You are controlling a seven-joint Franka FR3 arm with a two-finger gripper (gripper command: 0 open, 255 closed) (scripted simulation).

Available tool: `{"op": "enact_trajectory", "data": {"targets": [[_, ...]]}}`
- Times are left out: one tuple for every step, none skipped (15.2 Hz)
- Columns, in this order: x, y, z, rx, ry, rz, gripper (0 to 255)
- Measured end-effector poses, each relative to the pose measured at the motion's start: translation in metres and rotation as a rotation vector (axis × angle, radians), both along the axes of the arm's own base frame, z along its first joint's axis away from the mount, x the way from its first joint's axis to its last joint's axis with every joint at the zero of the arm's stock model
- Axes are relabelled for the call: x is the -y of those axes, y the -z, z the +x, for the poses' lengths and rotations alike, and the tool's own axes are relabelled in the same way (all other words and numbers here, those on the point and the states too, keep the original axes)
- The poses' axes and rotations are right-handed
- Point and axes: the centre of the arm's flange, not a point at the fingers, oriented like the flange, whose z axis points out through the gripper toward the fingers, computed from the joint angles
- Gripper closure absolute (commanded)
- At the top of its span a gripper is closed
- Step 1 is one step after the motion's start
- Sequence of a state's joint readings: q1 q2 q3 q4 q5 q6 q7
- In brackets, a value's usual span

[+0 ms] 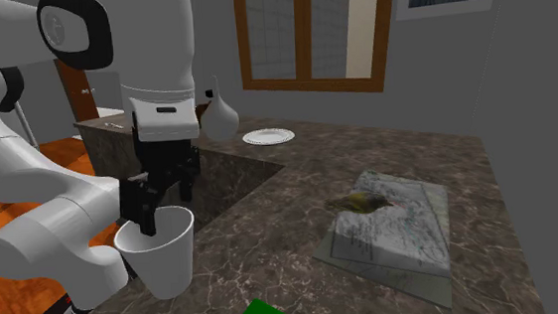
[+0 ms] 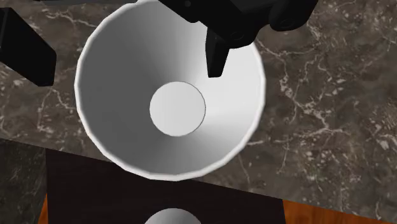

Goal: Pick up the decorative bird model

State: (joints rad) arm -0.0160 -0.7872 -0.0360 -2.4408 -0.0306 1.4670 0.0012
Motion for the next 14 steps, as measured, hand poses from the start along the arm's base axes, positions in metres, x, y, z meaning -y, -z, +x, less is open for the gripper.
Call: {"op": "enact_trajectory", "data": {"targets": [[0.000,0.000,0.000,0.000,0.000,0.000,0],[-0.004,0.001,0.004,0.003,0.000,-0.003,0],[-0.011,0.002,0.012,0.007,-0.002,-0.007,0],[-0.017,0.003,0.019,0.011,-0.003,-0.012,0],[-0.025,0.005,0.029,0.016,-0.004,-0.017,0],[-0.031,0.006,0.038,0.022,-0.004,-0.022,0],[-0.039,0.004,0.048,0.028,-0.006,-0.028,0],[-0.050,0.008,0.057,0.033,-0.007,-0.033,0],[-0.055,0.008,0.069,0.039,-0.008,-0.038,0],[-0.066,0.012,0.079,0.045,-0.009,-0.044,0],[-0.074,0.011,0.091,0.051,-0.010,-0.049,0],[-0.083,0.012,0.101,0.056,-0.012,-0.054,0],[-0.091,0.014,0.109,0.062,-0.013,-0.060,0],[-0.099,0.015,0.118,0.068,-0.014,-0.065,0]]}}
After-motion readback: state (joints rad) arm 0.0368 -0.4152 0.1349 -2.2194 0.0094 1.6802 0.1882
